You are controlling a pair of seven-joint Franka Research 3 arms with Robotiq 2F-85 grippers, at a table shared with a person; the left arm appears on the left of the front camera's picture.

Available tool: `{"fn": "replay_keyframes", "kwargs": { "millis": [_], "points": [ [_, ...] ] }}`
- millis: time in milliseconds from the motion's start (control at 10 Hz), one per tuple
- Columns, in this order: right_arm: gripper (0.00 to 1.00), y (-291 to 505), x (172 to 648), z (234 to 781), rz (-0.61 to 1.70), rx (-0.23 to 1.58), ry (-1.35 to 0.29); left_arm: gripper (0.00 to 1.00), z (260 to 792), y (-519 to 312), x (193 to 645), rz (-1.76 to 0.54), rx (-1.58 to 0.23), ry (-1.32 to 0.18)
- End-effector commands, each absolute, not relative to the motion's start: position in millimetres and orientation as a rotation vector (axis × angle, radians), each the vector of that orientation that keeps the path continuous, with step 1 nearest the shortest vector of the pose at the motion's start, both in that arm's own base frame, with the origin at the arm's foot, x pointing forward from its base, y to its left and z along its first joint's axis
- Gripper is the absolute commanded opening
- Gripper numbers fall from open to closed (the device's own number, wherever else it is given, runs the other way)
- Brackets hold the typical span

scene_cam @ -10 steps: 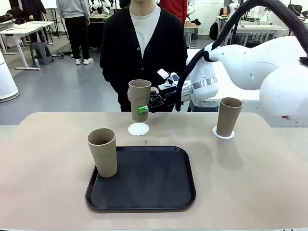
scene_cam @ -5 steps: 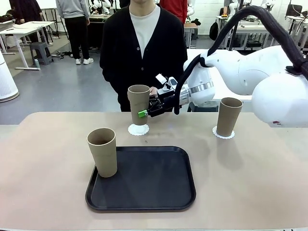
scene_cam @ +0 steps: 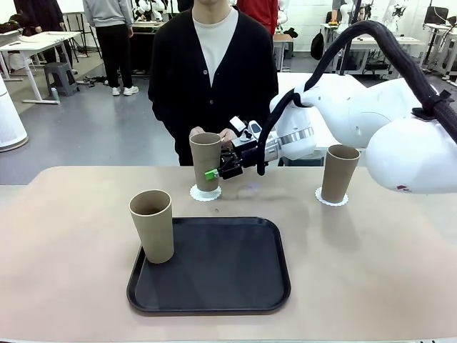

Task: Place coasters on the table and set cups on them.
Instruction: Take one Reusable plastic cup from the Flat Tray and place it on a coaster set by the human.

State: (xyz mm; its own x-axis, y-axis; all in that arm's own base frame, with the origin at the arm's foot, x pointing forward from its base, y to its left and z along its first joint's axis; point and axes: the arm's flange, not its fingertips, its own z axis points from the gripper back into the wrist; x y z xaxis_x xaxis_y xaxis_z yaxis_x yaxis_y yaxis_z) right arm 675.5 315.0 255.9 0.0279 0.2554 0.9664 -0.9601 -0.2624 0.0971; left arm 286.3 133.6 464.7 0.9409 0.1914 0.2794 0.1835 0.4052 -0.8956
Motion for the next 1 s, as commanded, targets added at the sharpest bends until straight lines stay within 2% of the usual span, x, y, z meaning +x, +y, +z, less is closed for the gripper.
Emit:
{"fn": "replay_keyframes", "kwargs": {
  "millis": [0,900],
  "points": [
    [0.81,323.3,686.8,256.0,1.479,1.225,-0.786,1.00,465.6,134.6,285.4,0.000,-1.169,-0.375],
    [0.81,325.1,686.7,241.2,1.458,1.253,-0.734,1.00,465.6,134.6,285.4,0.000,-1.169,-0.375]
  ]
}}
